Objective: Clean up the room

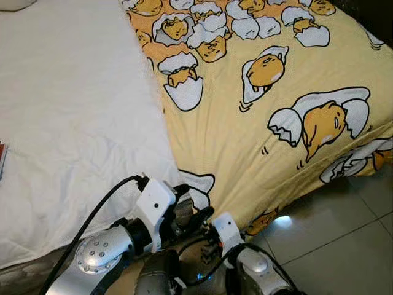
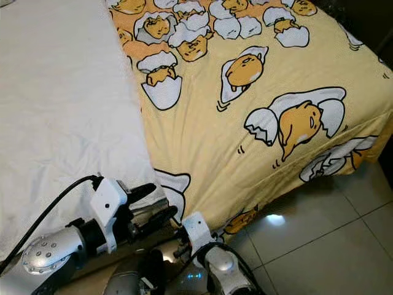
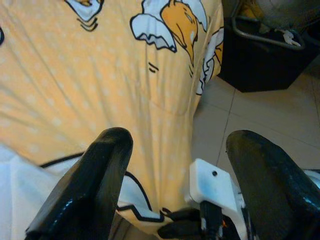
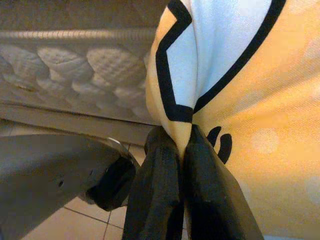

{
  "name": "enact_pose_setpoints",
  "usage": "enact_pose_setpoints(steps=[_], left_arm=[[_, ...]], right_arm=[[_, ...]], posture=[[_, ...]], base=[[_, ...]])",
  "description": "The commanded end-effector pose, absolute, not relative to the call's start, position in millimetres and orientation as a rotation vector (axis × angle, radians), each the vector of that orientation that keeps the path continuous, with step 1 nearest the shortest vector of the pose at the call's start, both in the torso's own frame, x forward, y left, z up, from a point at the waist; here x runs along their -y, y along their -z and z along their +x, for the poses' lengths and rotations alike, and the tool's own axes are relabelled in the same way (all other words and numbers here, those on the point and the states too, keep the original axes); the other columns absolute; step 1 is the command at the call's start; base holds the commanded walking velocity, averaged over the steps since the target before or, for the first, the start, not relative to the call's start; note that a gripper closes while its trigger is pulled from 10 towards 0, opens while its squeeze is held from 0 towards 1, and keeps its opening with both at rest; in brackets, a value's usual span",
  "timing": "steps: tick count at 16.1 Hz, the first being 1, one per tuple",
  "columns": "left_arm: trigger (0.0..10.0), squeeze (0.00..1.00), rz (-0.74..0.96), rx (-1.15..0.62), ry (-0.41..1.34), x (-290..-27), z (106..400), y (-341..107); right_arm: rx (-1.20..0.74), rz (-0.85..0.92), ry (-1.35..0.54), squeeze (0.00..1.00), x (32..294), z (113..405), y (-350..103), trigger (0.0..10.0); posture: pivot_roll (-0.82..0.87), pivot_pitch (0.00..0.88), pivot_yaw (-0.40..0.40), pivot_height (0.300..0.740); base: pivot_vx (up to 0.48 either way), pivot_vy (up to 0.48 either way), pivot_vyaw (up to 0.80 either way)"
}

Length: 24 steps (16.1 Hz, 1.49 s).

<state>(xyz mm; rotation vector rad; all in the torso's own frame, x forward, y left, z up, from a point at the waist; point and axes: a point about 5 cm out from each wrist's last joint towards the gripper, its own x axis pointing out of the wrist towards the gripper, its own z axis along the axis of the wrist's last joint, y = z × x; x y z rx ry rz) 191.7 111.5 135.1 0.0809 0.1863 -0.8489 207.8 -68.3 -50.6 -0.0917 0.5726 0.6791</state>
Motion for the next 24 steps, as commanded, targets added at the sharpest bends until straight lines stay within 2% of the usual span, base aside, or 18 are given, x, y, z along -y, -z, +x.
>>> enact_pose_setpoints(steps=[1, 3, 4, 5, 6, 7, 10, 13, 15, 17, 18, 19, 20, 22, 24], left_arm=[[10.0, 0.00, 0.083, -0.193, 0.851, -112, 190, -134], [10.0, 0.00, 0.089, -0.196, 0.850, -114, 190, -133], [10.0, 0.00, 0.099, -0.195, 0.845, -115, 191, -133], [10.0, 0.00, 0.114, -0.190, 0.837, -115, 194, -132], [10.0, 0.00, 0.126, -0.182, 0.818, -116, 197, -132], [10.0, 0.00, 0.136, -0.176, 0.790, -118, 201, -131], [10.0, 0.00, 0.119, -0.169, 0.722, -121, 209, -125], [10.0, 0.00, 0.122, -0.151, 0.699, -118, 219, -119], [10.0, 0.00, 0.129, -0.114, 0.666, -118, 230, -121], [10.0, 0.00, 0.127, -0.075, 0.550, -126, 243, -123], [10.0, 0.00, 0.097, -0.054, 0.377, -139, 252, -123], [10.0, 0.00, 0.068, -0.050, 0.294, -147, 255, -123], [10.0, 0.00, 0.034, -0.036, 0.054, -175, 257, -120], [10.0, 0.00, 0.065, -0.042, -0.069, -193, 255, -116], [10.0, 0.00, 0.136, -0.048, -0.117, -215, 256, -109]], right_arm=[[-0.735, -0.109, -0.839, 0.00, 49, 162, 73, 0.0], [-0.690, -0.133, -0.852, 0.00, 42, 163, 70, 0.0], [-0.676, -0.149, -0.844, 0.00, 41, 164, 69, 3.3], [-0.628, -0.158, -0.794, 0.00, 41, 173, 64, 10.0], [-0.563, -0.146, -0.732, 0.95, 42, 185, 57, 10.0], [-0.497, -0.113, -0.666, 1.00, 44, 198, 48, 10.0], [-0.413, -0.049, -0.567, 1.00, 56, 218, 34, 10.0], [-0.375, -0.034, -0.578, 1.00, 71, 218, 29, 10.0], [-0.268, -0.024, -0.554, 1.00, 80, 229, 10, 10.0], [-0.140, -0.020, -0.495, 1.00, 89, 244, -18, 10.0], [-0.064, -0.023, -0.421, 1.00, 97, 254, -35, 10.0], [-0.032, -0.031, -0.372, 1.00, 103, 259, -42, 10.0], [0.086, -0.047, -0.180, 1.00, 127, 271, -68, 10.0], [0.139, -0.054, -0.067, 1.00, 142, 271, -82, 10.0], [0.125, -0.042, 0.031, 1.00, 159, 257, -80, 10.0]], posture=[[0.20, 0.219, 0.055, 0.706], [0.20, 0.214, 0.054, 0.706], [0.20, 0.209, 0.054, 0.706], [0.20, 0.202, 0.053, 0.706], [0.20, 0.193, 0.050, 0.706], [0.20, 0.185, 0.048, 0.706], [0.18, 0.135, 0.023, 0.706], [0.16, 0.072, -0.014, 0.706], [0.15, 0.023, -0.035, 0.706], [0.15, 0.000, -0.043, 0.706], [0.14, 0.000, -0.044, 0.706], [0.14, 0.000, -0.044, 0.706], [0.13, 0.000, -0.042, 0.706], [0.13, 0.000, -0.043, 0.706], [0.12, 0.000, -0.046, 0.706]], base=[[0.000, 0.000, 0.00], [0.000, 0.000, 0.00], [0.000, 0.000, 0.00], [0.000, 0.000, 0.00], [0.000, 0.000, 0.00], [0.000, 0.000, 0.00], [0.000, 0.000, 0.00], [0.000, 0.000, 0.00], [0.000, 0.000, 0.00], [0.000, 0.000, 0.00], [0.000, 0.000, 0.00], [0.000, 0.000, 0.00], [0.000, 0.000, 0.00], [0.000, 0.000, 0.00], [0.000, 0.000, 0.00]])
